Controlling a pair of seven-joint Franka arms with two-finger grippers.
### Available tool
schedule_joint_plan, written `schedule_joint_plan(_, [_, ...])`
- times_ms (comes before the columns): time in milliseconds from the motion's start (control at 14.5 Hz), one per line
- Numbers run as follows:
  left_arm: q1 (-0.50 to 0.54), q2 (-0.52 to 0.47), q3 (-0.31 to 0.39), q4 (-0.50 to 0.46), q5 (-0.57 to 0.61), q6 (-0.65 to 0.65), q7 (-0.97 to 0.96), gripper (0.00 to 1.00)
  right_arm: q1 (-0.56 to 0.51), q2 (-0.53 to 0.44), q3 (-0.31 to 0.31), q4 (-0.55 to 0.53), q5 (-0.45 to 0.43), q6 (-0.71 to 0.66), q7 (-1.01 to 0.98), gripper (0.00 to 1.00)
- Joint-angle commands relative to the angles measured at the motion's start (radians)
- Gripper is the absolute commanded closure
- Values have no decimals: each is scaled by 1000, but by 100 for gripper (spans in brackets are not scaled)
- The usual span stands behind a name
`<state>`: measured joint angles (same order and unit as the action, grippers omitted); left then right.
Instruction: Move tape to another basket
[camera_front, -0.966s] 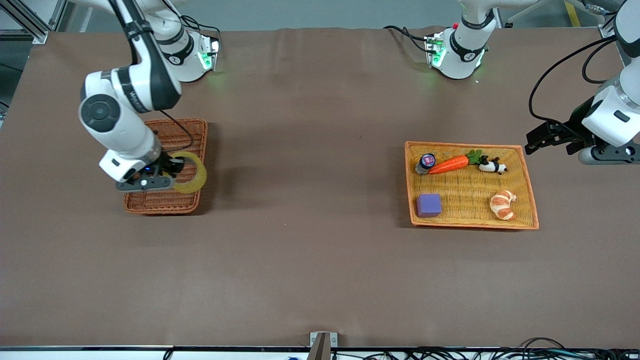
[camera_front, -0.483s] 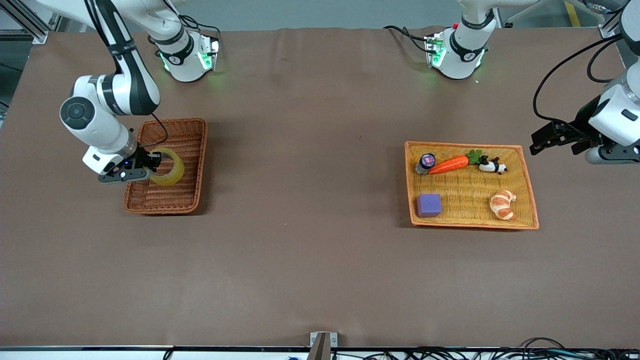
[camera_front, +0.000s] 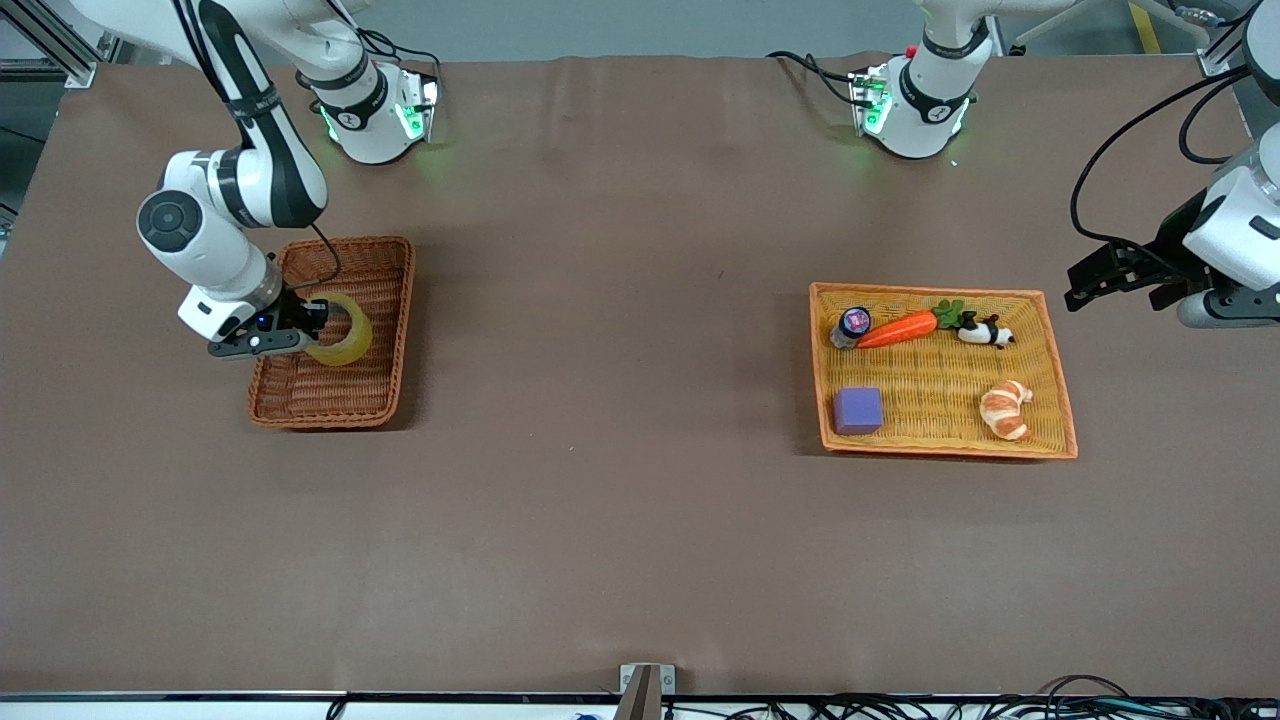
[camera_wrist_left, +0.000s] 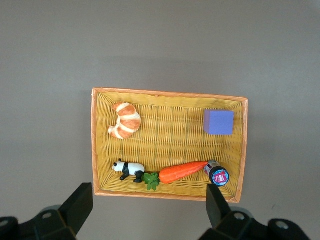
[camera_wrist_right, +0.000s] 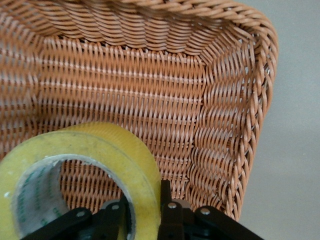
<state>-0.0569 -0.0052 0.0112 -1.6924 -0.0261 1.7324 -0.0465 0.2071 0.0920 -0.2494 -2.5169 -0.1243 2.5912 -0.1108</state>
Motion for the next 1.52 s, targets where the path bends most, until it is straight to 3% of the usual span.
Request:
schedule_joint_plan(0, [-3,8,3,22,18,-7,-3,0,-22,21,4,-10,-9,47,-23,54])
schedule_joint_plan(69, [-1,8,4,29,18,-7,-3,0,-20,22,4,-10,-9,50,-23,42])
schedule_joint_plan(207, [20,10,3,43,20,-5,-1,0,-22,14,6,10,-8,37,-17,0])
schedule_joint_plan(345, [20,11,3,43,18,-5,-3,0,-22,-30,12,68,-8,-17,-10,0])
schedule_joint_plan(483, [25,11,3,45,20,-5,-1,0,-49,-61,36,206,-3,-194,-7,0])
schedule_joint_plan(621, [23,14,3,43,20,-4,-1,0,-107,-78,99,349,20,-362,-7,0])
schedule_joint_plan(897, [26,14,3,43,20,-5,2,0,-106,-103,99,643,72,-684,-10,0])
schedule_joint_plan(1172, [25,7,3,42,18,-8,-1,0,-104,-103,93,870,107,-906,-7,0])
schedule_joint_plan(1448, [31,-4,1,43,18,-36,-3,0,-104,-104,85,969,138,-1016,-7,0])
